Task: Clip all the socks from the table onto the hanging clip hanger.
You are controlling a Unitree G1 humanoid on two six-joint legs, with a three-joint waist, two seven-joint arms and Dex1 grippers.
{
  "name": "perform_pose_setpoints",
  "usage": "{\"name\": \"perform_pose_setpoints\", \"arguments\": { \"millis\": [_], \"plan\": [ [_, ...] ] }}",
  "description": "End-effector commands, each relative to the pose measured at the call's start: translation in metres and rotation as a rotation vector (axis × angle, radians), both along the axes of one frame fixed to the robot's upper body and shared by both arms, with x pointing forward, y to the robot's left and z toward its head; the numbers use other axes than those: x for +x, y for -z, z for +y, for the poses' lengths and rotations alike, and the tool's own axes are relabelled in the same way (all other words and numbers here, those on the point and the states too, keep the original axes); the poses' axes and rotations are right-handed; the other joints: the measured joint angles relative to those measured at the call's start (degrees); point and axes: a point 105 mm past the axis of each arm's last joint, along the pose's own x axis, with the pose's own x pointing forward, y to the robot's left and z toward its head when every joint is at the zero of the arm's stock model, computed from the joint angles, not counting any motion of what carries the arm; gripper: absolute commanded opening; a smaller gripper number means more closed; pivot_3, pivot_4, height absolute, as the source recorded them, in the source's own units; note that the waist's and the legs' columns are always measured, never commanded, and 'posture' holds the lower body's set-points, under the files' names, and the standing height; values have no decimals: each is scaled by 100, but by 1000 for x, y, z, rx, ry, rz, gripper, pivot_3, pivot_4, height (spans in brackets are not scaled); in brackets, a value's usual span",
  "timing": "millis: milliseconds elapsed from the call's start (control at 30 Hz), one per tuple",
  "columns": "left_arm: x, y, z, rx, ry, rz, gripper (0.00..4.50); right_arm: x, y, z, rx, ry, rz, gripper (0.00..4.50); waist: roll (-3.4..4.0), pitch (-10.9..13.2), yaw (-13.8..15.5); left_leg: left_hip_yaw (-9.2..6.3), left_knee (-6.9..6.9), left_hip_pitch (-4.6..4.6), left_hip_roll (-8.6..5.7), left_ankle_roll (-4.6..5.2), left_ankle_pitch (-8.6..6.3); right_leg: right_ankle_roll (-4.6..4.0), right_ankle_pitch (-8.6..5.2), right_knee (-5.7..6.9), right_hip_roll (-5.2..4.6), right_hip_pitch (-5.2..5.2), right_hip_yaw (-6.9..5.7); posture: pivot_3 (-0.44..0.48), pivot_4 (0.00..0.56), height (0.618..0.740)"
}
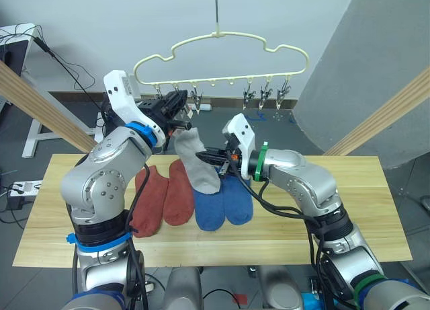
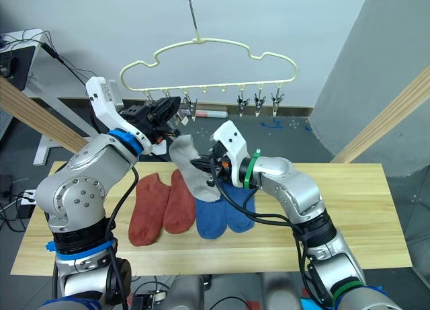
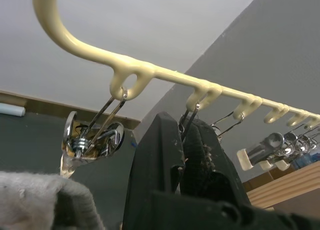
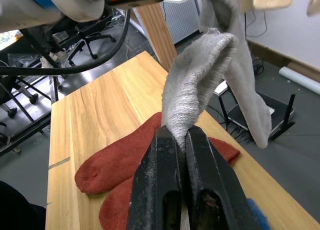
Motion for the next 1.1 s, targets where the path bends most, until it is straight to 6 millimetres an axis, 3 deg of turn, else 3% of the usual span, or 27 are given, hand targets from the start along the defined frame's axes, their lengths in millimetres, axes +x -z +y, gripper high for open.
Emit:
{"name": "perform_pose_setpoints", "arguments": {
  "millis": [33,733,1100],
  "plan": [
    [-8,-17,1,0,4,-67,18,-2,-13,7,26,-23,-54,21,-1,-1,7,0,0,0,0,-2,1,0,0,0,0,0,0,-95,308,740],
    [-10,-15,-2,12,11,-58,18,13,-13,19,13,-38,-65,21,-3,-3,19,-3,0,0,0,-9,5,-6,3,4,-1,-1,-4,-75,307,740],
    [-11,-11,-3,23,11,-50,18,29,-31,18,21,-12,-115,21,-4,-3,22,-3,0,0,0,-29,17,-7,4,4,-2,-1,-4,-75,307,740]
  ]
}}
